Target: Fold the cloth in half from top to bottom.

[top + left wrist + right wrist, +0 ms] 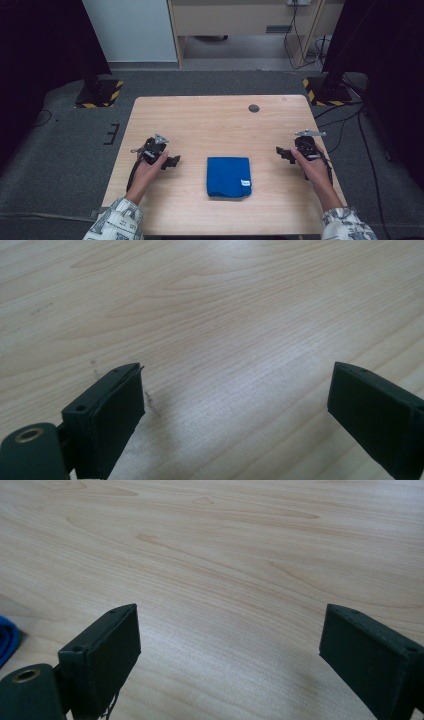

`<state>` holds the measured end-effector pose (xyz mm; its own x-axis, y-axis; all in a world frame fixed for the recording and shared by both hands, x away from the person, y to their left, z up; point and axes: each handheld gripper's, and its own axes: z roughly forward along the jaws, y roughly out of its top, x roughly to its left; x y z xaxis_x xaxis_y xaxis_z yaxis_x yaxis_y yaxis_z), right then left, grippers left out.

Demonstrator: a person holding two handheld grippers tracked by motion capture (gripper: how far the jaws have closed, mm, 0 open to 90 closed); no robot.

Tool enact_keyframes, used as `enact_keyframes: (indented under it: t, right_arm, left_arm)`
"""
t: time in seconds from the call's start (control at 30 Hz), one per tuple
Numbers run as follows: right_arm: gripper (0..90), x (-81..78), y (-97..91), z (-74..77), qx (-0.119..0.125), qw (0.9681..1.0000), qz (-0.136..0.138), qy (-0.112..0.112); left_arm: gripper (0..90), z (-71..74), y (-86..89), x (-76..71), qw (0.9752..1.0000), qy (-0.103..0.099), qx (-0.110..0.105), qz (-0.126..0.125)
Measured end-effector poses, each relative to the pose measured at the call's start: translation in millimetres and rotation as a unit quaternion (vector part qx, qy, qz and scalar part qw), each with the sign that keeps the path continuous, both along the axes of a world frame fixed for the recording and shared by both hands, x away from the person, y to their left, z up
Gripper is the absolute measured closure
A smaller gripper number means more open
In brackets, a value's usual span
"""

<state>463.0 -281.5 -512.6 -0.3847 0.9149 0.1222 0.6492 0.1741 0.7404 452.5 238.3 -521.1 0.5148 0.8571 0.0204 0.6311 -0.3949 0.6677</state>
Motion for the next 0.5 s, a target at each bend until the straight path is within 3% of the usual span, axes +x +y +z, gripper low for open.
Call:
enact_keyframes:
  t: [0.17, 0.3, 0.5]
  right_arm:
    - [8.8, 7.5, 1.1, -5.6, 0.017, 0.9997, -0.013, 0.009]
    - [8.7, 11.2, 3.5, -11.6, 0.000, 0.9996, -0.022, 0.016]
    - [8.4, 14.2, 7.0, -18.0, -0.011, 0.9992, -0.030, 0.023]
  left_arm:
    - [7.0, -5.1, 0.8, 6.4, 1.0000, 0.000, 0.002, 0.008]
    - [6.1, -10.2, 1.4, 10.1, 0.9999, 0.008, -0.004, 0.014]
    - [3.8, -12.1, 0.8, 10.8, 0.9998, 0.003, -0.008, 0.015]
